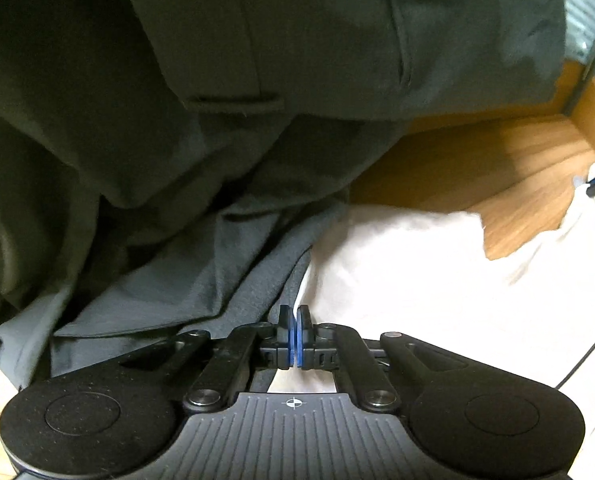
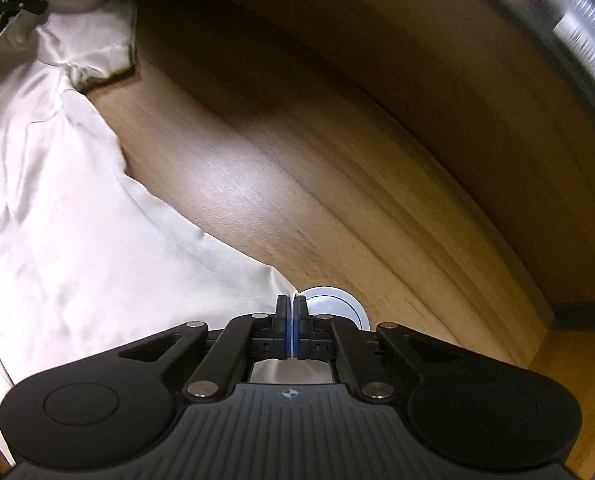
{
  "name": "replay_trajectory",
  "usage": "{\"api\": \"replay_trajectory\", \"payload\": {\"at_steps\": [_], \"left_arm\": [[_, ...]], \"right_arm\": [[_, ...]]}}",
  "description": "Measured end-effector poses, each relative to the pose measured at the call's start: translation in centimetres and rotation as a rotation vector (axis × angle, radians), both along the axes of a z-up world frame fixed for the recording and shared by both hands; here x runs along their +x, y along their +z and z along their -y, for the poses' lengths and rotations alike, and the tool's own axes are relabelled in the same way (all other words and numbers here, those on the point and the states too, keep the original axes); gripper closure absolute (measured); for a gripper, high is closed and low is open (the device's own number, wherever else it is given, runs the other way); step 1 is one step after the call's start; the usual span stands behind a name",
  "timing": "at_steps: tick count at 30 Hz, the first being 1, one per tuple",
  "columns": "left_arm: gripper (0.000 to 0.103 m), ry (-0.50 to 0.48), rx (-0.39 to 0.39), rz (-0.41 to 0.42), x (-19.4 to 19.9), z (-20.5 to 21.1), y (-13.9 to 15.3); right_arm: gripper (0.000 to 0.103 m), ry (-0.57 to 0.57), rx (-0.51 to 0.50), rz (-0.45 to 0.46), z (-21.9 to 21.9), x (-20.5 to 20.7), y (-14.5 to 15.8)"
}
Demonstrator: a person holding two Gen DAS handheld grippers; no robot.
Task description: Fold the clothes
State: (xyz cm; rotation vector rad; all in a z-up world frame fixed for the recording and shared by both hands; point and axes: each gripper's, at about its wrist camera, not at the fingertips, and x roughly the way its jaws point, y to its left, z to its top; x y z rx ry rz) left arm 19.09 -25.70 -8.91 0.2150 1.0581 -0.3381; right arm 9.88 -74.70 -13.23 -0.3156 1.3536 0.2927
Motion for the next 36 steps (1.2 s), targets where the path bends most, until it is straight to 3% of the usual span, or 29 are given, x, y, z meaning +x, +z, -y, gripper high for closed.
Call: {"api": "replay_trajectory", "payload": {"at_steps": [8,20,31,36], "left_arm": [[0.1,-0.012,-0.053,0.077,-6.2,-1.5,4.0],[0.101,-0.017,-0.099,0.174,-16.5,-1.7,8.6],[0.101,0.03,-0.087,0.17,-21.1,-1.8,8.0],[0.1,0.013,-0.067,0.116,-23.2,-2.7,5.6]], "right_arm": [[0.103,-0.057,-0.009,0.1,-2.1,-6.4,4.2],[0.103,-0.171,-0.083,0.228,-7.1,-17.3,6.6],[0.103,-0.246,-0.133,0.316,-9.4,-25.8,6.7],[0.102,-0.273,-0.129,0.296,-10.4,-28.2,4.8]]}}
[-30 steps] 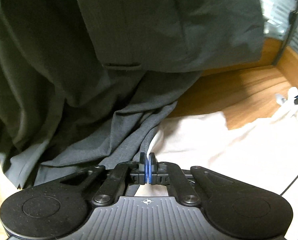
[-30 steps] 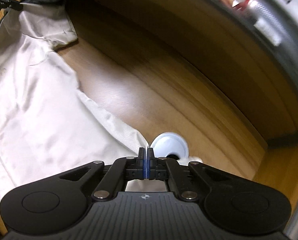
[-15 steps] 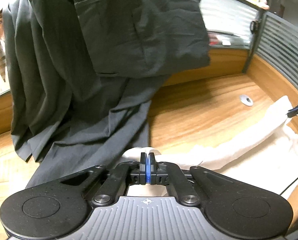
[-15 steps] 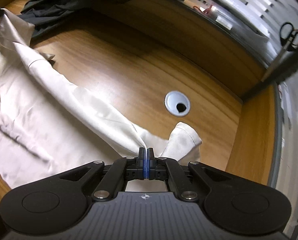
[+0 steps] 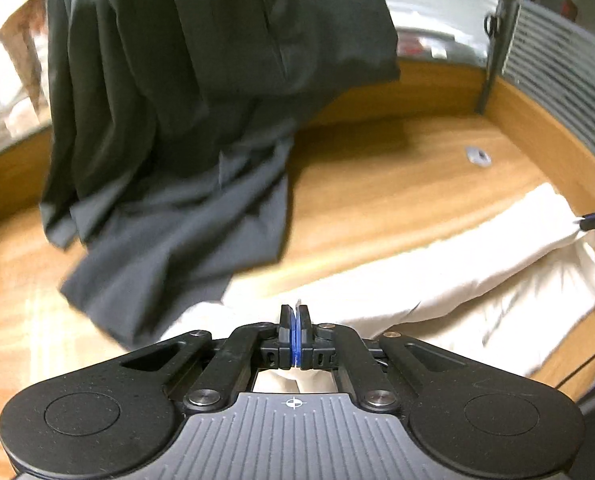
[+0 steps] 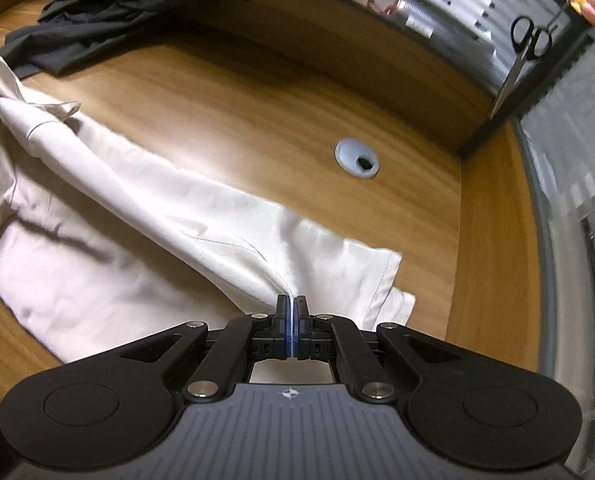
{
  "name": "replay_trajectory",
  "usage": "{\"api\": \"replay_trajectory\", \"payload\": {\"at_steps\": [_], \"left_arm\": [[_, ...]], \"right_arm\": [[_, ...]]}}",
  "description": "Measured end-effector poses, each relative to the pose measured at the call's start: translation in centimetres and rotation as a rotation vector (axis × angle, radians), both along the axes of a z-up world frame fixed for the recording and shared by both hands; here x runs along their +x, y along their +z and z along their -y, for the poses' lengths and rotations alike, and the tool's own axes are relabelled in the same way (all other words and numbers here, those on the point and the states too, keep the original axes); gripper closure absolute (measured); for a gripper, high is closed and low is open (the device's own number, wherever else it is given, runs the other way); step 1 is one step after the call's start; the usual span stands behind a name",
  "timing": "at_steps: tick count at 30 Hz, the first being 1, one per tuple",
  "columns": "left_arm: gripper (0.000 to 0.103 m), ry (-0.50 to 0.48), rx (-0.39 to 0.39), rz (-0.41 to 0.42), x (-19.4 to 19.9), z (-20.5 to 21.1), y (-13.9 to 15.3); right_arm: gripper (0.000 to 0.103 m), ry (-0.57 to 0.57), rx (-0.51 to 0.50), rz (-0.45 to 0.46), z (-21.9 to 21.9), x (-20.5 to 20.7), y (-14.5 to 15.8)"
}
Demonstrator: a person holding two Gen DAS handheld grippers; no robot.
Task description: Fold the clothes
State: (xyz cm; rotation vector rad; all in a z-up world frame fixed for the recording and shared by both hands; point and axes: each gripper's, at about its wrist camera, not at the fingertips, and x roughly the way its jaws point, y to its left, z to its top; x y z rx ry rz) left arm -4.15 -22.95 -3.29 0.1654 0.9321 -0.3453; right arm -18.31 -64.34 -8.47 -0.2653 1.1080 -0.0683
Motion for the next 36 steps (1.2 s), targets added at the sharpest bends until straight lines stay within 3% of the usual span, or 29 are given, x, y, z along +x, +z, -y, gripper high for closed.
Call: {"api": "replay_trajectory", "payload": {"at_steps": [4,7,9,11,14,17,22,25,28,30,36], "left_arm": [[0.099,0.008,0.005,-0.031,-1.8,-0.8,-2.4],[0.091,0.008,0.002,-0.05,-2.8,-1.3,-3.1],[0.085,0.016,0.006,-0.054,-3.3,-1.7,-3.3],[0.083,0.035,0.007,-0.052,-3.5,-2.2,-3.2],[0.081,0.072,-0.009,-0.05,-3.5,-2.9,-3.1],[0.08,0.107,-0.032,-0.048,-3.3,-3.1,-2.9],[0.073,0.143,-0.061,-0.033,-3.3,-3.0,-2.2],[0.071,0.157,-0.068,-0.036,-3.2,-2.9,-2.2],[0.071,0.171,-0.075,-0.044,-3.0,-2.9,-2.2],[0.071,0.176,-0.08,-0.044,-3.0,-2.9,-2.2],[0.069,0.187,-0.097,-0.047,-3.0,-3.1,-2.0]], "right_arm": [[0.101,0.005,0.02,-0.057,-0.7,-1.2,-1.7],[0.092,-0.003,0.051,-0.07,-0.6,-1.9,-1.6],[0.08,-0.023,0.082,-0.05,-0.1,-2.2,-0.8],[0.078,-0.05,0.115,-0.02,0.7,-2.4,0.2],[0.075,-0.126,0.157,0.032,2.8,-1.8,1.5],[0.075,-0.221,0.16,0.021,5.2,-0.9,1.0],[0.074,-0.392,0.246,-0.037,9.2,-0.4,-2.1],[0.066,-0.438,0.294,-0.056,10.4,-0.5,-3.7],[0.068,-0.455,0.336,-0.064,11.0,-0.6,-4.7],[0.094,-0.457,0.339,-0.059,11.1,-0.7,-4.6],[0.094,-0.43,0.31,-0.026,10.2,-2.3,-2.9]]}}
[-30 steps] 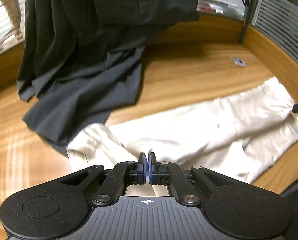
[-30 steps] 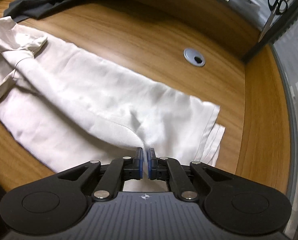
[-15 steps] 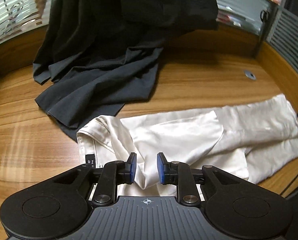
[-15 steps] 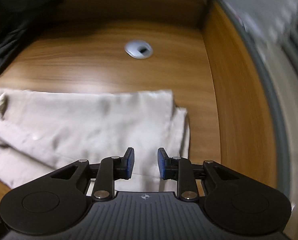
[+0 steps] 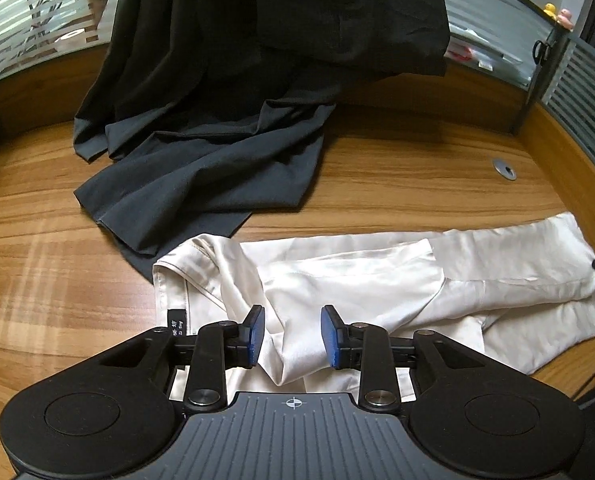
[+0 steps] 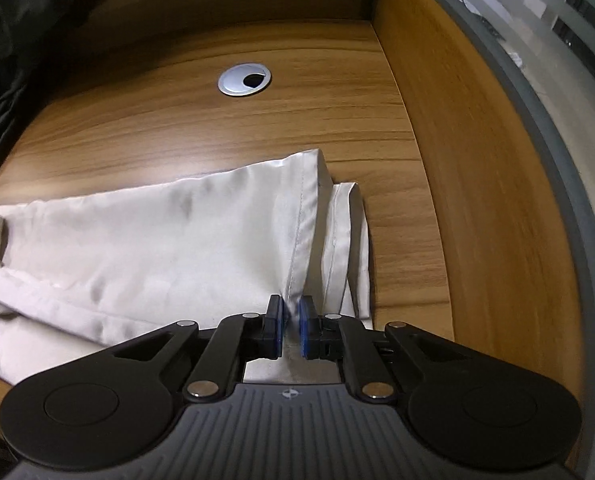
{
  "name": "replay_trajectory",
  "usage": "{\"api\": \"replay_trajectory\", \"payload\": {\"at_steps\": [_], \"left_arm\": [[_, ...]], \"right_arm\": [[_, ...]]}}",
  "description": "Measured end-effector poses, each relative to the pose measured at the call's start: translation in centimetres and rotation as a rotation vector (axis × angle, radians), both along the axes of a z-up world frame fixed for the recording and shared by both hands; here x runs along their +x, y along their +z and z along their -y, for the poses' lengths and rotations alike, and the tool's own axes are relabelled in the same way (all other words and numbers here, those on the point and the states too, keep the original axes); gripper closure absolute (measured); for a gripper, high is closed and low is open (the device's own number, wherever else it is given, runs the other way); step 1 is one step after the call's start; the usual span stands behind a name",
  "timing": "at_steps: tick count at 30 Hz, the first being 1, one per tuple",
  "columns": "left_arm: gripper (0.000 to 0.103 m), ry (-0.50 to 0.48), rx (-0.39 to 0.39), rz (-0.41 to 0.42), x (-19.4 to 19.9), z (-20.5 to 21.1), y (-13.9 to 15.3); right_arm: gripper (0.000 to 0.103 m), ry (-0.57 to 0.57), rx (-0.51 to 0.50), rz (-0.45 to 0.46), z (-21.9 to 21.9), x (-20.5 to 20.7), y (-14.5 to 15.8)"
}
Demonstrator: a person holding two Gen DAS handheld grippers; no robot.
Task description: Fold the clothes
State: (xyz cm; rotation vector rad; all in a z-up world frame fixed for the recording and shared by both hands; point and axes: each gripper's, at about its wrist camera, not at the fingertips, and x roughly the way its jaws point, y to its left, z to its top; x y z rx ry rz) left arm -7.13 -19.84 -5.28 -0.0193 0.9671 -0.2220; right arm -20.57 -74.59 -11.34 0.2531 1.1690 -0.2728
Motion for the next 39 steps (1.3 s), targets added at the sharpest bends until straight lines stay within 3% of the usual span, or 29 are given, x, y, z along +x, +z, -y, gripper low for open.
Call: {"api": "replay_trajectory", "payload": {"at_steps": [3,5,9,16,20,23,25,31,37,39], "left_arm": [[0.065,-0.009,-0.013,-0.007,0.1,0.0,-0.1],[0.064,-0.018,-0.015,-0.002,0.2,0.2,-0.2],[0.064,-0.039,-0.014,0.001,0.8,0.7,-0.7],[0.064,-0.025,-0.017,-0.008,2.4,-0.5,-2.3],[0.066,-0.013,-0.035,-0.021,3.5,-2.5,-2.9],[0.075,-0.002,-0.072,-0.057,4.8,-4.3,-3.6],[0.075,0.027,-0.119,-0.09,5.9,-5.9,-3.9],[0.075,0.039,-0.29,-0.201,8.3,-8.4,-4.9],[0.075,0.03,-0.334,-0.278,10.5,-7.1,-6.8],[0.085,0.036,-0.299,-0.278,11.0,-6.6,-7.0]], "right_arm": [[0.09,0.027,-0.012,-0.054,-0.4,-0.7,-0.6],[0.078,0.051,-0.07,-0.073,-1.1,-1.1,-0.5],[0.064,0.061,-0.14,-0.016,-2.5,-1.2,1.2],[0.061,0.163,-0.113,0.078,-7.9,1.5,4.3],[0.057,0.228,-0.025,0.109,-12.9,3.4,5.2],[0.055,0.281,0.006,0.114,-17.2,5.0,5.1],[0.055,0.308,0.019,0.113,-20.2,5.9,5.3],[0.053,0.28,0.103,0.137,-26.6,9.1,4.9],[0.052,0.163,0.178,0.141,-29.5,13.7,2.9],[0.052,0.111,0.193,0.129,-29.6,14.8,1.9]]}}
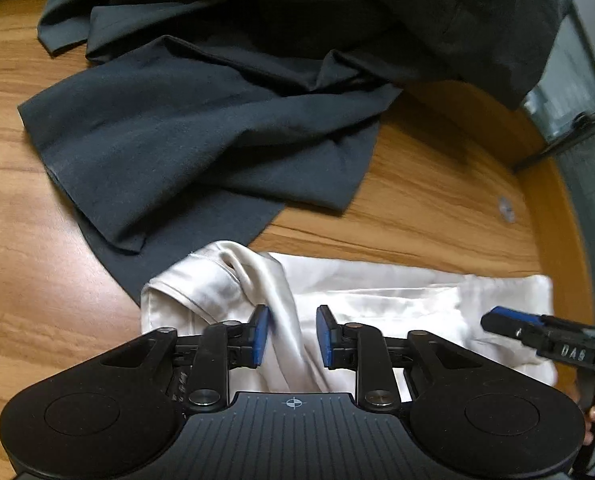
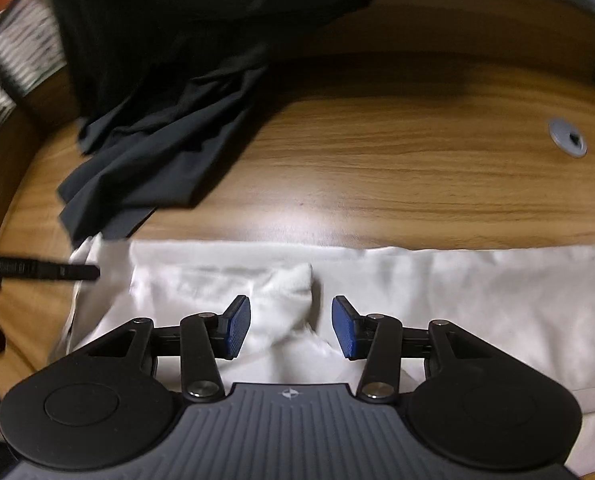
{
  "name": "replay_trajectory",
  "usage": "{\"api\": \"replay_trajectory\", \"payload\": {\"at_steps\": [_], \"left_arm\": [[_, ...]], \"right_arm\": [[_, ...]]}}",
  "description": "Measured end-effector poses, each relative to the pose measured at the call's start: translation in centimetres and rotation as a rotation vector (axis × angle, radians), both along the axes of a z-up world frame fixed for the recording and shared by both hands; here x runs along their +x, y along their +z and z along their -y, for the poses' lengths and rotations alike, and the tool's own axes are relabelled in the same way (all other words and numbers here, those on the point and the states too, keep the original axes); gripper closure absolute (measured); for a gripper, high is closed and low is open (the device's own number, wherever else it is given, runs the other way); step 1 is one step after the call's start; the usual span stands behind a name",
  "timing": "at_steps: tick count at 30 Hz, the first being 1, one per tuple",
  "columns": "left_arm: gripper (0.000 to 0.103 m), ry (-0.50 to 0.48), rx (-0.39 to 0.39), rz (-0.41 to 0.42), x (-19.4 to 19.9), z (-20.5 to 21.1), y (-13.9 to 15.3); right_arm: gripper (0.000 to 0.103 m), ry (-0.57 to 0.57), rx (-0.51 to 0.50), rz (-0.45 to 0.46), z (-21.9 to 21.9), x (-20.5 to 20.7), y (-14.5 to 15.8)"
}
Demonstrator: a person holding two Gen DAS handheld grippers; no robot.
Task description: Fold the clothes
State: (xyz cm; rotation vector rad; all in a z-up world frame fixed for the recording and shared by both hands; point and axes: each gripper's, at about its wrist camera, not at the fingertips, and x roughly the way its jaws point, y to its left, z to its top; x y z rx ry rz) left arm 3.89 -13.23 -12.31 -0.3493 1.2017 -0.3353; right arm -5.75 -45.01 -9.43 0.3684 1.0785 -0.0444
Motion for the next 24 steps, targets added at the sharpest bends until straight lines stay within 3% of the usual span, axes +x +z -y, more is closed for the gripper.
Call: {"api": "replay_trajectory", "payload": {"at_steps": [6,10,11,12,14,16,18,22,24], "left_arm": [[0.09,-0.037,0.12,0.01,0.3,-0.1,-0.7],[0.09,-0.022,0.107,-0.017,-0.1,-1.3,-1.6],[0.089,-0.022,0.111,-0.016,-0.3,-1.5,-1.7],[0.089,-0.02,0.116,-0.015,-0.5,-1.6,-1.7],[0.088,-0.017,0.126,-0.013,-0.8,-1.7,-1.6],[0.087,-0.021,0.139,0.005,-1.2,-1.6,-0.6],[0.087,-0.046,0.148,0.075,-2.2,-1.3,1.2],[0.072,-0.084,0.118,0.182,-3.7,-0.5,4.1],[0.069,-0.118,0.098,0.217,-4.1,0.3,4.5]], "right_arm": [[0.053,-0.12,0.065,-0.043,0.7,1.9,-2.7],[0.054,-0.143,0.1,-0.052,0.7,2.2,-4.2],[0.067,-0.146,0.113,-0.05,0.6,2.2,-4.5],[0.09,-0.149,0.124,-0.048,0.6,2.2,-4.7],[0.1,-0.153,0.128,-0.029,0.4,2.0,-4.5],[0.1,-0.151,0.125,0.003,0.3,1.4,-3.6],[0.1,-0.147,0.121,0.026,0.2,0.8,-2.8],[0.1,-0.144,0.096,0.041,0.2,-0.4,-1.8],[0.1,-0.143,0.098,0.049,0.2,-1.0,-1.7]]}}
